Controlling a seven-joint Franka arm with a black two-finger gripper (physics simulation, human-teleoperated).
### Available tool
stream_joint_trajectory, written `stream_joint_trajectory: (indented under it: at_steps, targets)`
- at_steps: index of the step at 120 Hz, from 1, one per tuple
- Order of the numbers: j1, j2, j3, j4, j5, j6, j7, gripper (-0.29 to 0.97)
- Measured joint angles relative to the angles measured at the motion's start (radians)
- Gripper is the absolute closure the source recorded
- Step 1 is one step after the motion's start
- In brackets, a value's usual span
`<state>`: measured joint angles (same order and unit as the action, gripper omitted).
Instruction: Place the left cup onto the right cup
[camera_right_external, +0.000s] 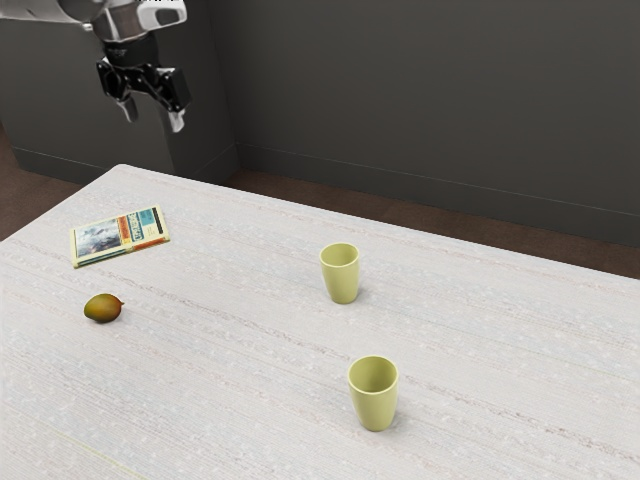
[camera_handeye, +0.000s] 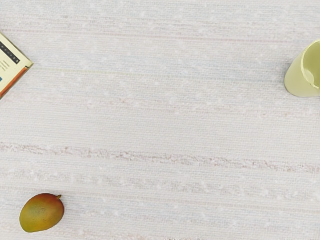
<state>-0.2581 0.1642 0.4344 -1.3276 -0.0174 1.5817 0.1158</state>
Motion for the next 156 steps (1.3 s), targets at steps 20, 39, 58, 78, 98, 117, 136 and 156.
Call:
stream_joint_trajectory:
  at_steps: [20, 39, 58, 78, 98, 117, 136, 156]
  targets:
    - [-0.017, 0.078, -0.003, -0.002, -0.027, 0.025, 0.035, 0.02]
    - [0.139, 0.346, -0.161, 0.159, -0.092, 0.105, 0.035, 0.02]
    - [0.192, 0.525, -0.266, 0.238, -0.124, 0.185, 0.015, 0.02]
    - [0.155, 0.48, -0.287, 0.131, -0.146, 0.235, -0.007, 0.02]
    - [0.107, 0.465, -0.309, 0.1, -0.151, 0.265, -0.032, 0.02]
    - [0.096, 0.469, -0.317, 0.045, -0.154, 0.302, -0.053, 0.02]
    - [0.095, 0.484, -0.339, 0.026, -0.155, 0.337, -0.07, 0.02]
    - [0.098, 0.485, -0.347, 0.024, -0.153, 0.357, -0.084, 0.02]
